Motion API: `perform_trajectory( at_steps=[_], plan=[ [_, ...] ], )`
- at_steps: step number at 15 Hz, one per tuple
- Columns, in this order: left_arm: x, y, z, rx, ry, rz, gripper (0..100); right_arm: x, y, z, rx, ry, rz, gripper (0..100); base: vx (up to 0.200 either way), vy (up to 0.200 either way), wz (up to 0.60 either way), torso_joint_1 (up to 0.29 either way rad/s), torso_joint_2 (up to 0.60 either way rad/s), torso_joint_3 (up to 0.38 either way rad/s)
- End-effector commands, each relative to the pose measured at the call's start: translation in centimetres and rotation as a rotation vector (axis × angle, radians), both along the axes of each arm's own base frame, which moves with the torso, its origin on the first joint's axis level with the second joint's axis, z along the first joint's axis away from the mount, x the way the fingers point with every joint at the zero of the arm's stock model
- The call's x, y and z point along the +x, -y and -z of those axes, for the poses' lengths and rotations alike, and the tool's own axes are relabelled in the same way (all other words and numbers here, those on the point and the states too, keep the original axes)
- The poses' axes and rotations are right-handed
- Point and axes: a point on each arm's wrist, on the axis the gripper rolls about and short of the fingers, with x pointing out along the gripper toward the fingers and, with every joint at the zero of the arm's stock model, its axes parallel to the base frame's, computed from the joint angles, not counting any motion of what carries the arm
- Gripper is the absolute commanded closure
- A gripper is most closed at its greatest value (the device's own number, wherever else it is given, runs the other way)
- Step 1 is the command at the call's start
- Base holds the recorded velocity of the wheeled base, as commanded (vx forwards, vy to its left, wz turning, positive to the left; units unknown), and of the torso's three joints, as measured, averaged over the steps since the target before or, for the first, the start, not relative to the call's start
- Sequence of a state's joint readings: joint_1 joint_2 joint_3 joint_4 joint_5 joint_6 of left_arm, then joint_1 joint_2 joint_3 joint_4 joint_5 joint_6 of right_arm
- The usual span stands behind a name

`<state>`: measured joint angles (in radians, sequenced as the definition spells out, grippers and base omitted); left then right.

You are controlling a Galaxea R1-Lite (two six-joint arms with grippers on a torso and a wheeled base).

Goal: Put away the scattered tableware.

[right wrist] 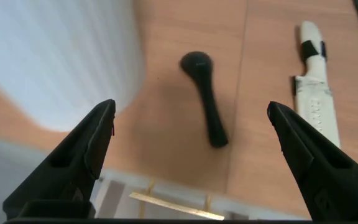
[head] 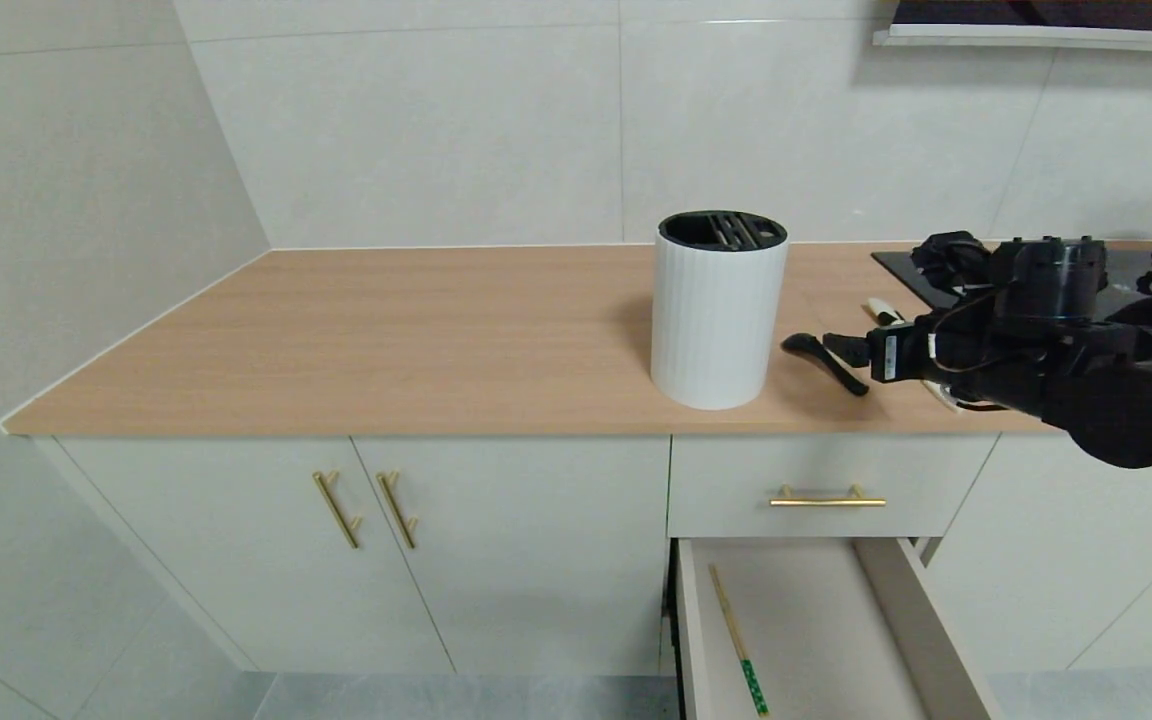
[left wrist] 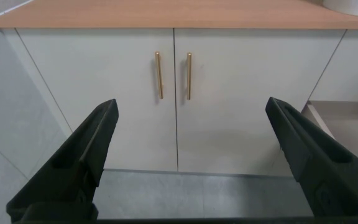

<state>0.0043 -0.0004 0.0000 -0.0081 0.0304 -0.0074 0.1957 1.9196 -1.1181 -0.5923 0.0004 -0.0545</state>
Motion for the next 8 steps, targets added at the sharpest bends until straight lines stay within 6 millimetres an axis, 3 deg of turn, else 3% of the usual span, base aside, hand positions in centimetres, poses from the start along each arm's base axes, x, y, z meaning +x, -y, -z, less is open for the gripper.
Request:
perform_trajectory(
  at_steps=[1, 8],
  plan=[
    [0.0, 0.0, 0.0, 0.000, 0.001, -0.001, 0, 2.5, 0.1, 3.2, -0.009, -0.041, 0.016, 0, 0.000, 0.000, 0.00, 0.000, 0.00, 0.000],
    [0.0, 0.0, 0.0, 0.000, 0.001, -0.001, 0, 4.3, 0.9, 5.3, -0.005, -0.077, 0.037, 0, 0.000, 0.000, 0.00, 0.000, 0.00, 0.000]
  ],
)
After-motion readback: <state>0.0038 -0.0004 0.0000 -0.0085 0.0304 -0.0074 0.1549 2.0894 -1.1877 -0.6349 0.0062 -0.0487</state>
